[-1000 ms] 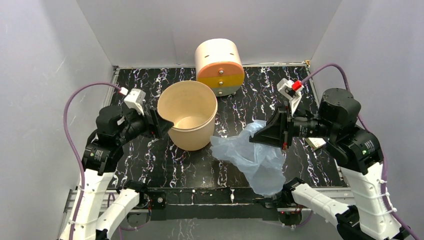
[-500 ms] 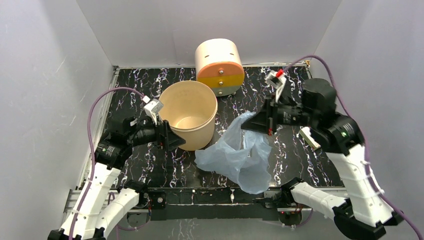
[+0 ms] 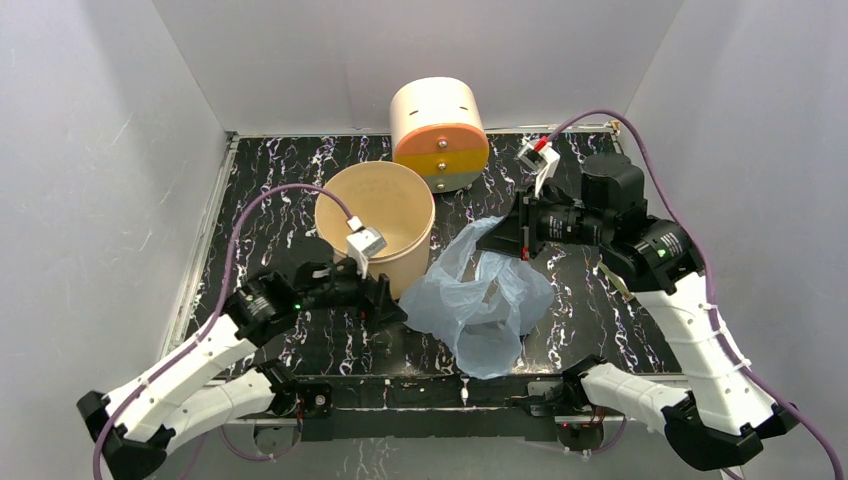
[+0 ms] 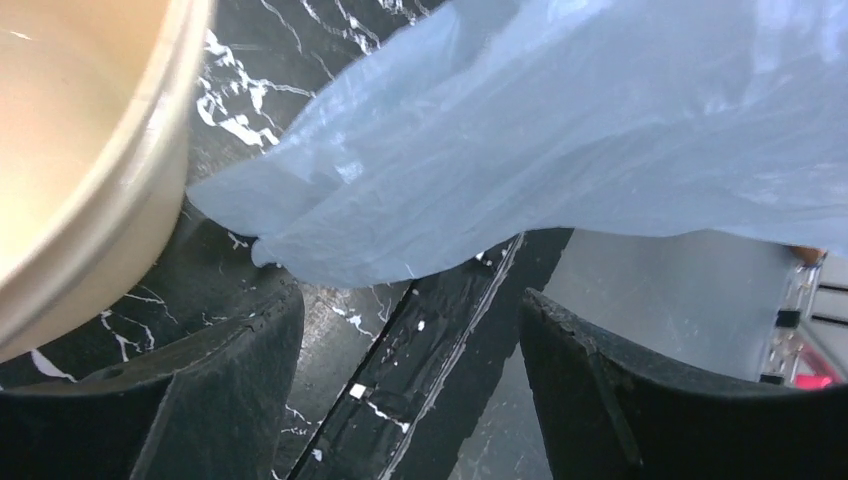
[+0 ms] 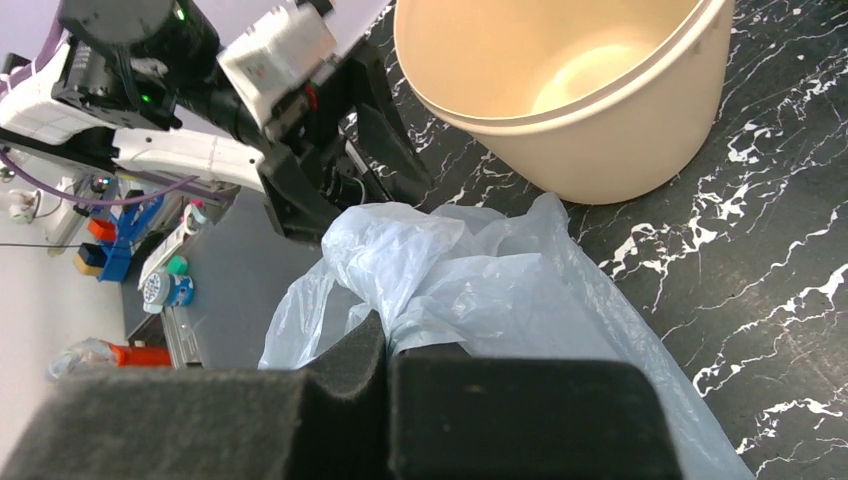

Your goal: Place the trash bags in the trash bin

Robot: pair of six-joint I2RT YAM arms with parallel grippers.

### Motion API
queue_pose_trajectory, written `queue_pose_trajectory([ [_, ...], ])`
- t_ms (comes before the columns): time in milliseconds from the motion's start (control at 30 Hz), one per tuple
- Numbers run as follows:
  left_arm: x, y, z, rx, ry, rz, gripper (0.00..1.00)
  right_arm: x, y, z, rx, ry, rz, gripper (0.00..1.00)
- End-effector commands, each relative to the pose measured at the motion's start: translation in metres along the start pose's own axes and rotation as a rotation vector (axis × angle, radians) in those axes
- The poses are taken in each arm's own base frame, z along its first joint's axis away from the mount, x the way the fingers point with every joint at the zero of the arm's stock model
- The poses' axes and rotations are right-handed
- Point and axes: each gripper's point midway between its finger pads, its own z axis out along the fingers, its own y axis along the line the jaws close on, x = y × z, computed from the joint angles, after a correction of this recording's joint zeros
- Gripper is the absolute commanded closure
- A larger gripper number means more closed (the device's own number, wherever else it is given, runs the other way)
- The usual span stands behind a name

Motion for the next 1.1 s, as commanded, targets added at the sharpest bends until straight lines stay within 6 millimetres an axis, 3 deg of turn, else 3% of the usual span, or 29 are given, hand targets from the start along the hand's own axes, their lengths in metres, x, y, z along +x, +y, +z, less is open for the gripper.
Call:
queue_pose_trajectory([
  [0, 0.011, 0.008, 0.022, -0.069, -0.007, 0.044, 0.24, -0.017, 0.002, -0.001, 0.005, -0.037, -0.066, 1.0],
  [200, 0.017, 0.007, 0.047, -0.019, -0.127, 0.124, 0.24, -0.013, -0.001, 0.002, 0.004, -0.009, -0.055, 1.0],
  [433, 0.024, 0.019, 0.047, -0.009, -0.322, 0.238, 0.23, -0.01, 0.004, 0.003, -0.03, 0.007, -0.045, 0.99],
  [533, 0.014, 0.013, 0.051, 0.035, -0.412, 0.275, 0.23, -0.007, 0.005, 0.005, -0.044, 0.027, -0.034, 0.98],
  [633, 0.019, 0.016, 0.061, 0.032, -0.376, 0.328, 0.24, -0.007, 0.003, 0.007, -0.04, 0.031, -0.025, 0.98],
  [800, 0.04, 0.019, 0.077, 0.075, -0.299, 0.429, 0.26, -0.012, 0.018, 0.007, -0.123, 0.037, -0.029, 0.98],
  [1067, 0.049, 0.02, 0.074, 0.098, -0.339, 0.45, 0.35, -0.014, 0.021, 0.01, -0.147, 0.036, -0.01, 0.97],
])
